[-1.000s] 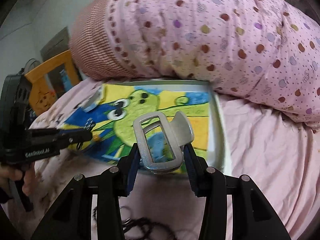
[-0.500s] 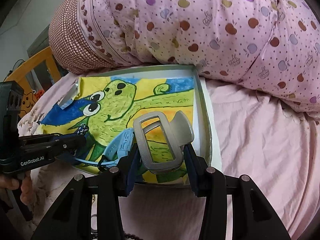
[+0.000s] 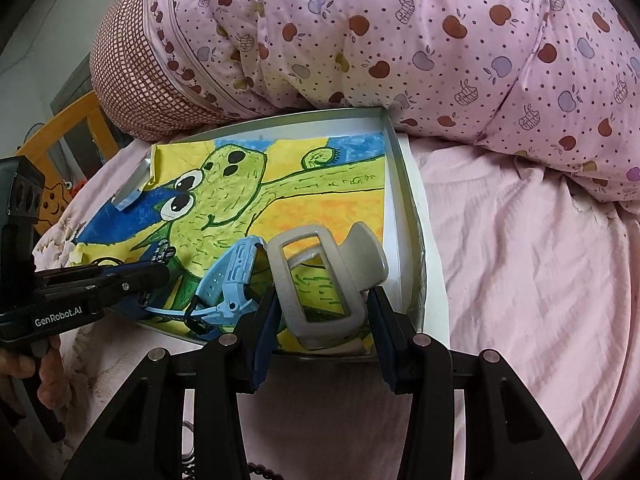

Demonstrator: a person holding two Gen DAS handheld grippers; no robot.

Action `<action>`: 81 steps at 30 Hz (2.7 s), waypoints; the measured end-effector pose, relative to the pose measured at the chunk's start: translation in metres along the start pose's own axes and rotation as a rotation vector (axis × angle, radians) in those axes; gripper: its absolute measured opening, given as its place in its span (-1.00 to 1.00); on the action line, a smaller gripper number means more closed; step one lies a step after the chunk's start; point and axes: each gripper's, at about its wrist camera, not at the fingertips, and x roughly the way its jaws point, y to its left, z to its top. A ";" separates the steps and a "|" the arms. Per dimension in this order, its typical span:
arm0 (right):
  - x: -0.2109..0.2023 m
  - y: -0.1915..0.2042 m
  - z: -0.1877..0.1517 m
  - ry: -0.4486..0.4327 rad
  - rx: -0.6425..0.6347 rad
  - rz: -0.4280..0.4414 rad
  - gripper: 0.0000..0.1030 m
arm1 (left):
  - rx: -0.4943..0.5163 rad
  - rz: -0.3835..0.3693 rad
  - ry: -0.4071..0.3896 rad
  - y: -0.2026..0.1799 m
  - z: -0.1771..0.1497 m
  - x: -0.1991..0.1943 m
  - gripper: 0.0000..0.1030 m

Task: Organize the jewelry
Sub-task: 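Carry both items over the grey tray and open both tools to drop them, then withdraw both tools from the tray back over the remaining jewelry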

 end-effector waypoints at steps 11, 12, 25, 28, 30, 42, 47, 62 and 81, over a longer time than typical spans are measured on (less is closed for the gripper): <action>-0.021 -0.009 -0.003 -0.040 0.001 -0.006 0.05 | -0.091 0.004 -0.036 0.013 0.000 -0.015 0.22; -0.024 -0.011 -0.004 -0.045 0.004 -0.009 0.07 | -0.100 0.011 -0.051 0.013 0.000 -0.019 0.29; -0.084 -0.021 -0.010 -0.173 0.050 -0.015 0.88 | -0.075 0.060 -0.127 -0.006 -0.010 -0.067 0.99; -0.101 -0.018 -0.015 -0.208 0.039 -0.028 0.97 | -0.041 0.058 -0.137 -0.016 -0.017 -0.081 1.00; -0.114 -0.017 -0.018 -0.226 0.028 -0.030 0.97 | -0.019 0.065 -0.151 -0.022 -0.023 -0.093 1.00; -0.180 -0.010 -0.056 -0.258 0.004 -0.059 0.97 | 0.096 0.092 -0.236 -0.060 -0.067 -0.162 1.00; -0.199 -0.006 -0.073 -0.245 0.000 -0.058 0.97 | 0.131 0.097 -0.241 -0.073 -0.089 -0.179 1.00; -0.216 -0.006 -0.118 -0.115 -0.036 -0.098 0.97 | 0.143 0.117 -0.158 -0.077 -0.149 -0.181 1.00; -0.160 -0.019 -0.142 0.061 -0.047 -0.057 0.97 | 0.146 0.098 0.028 -0.061 -0.177 -0.125 1.00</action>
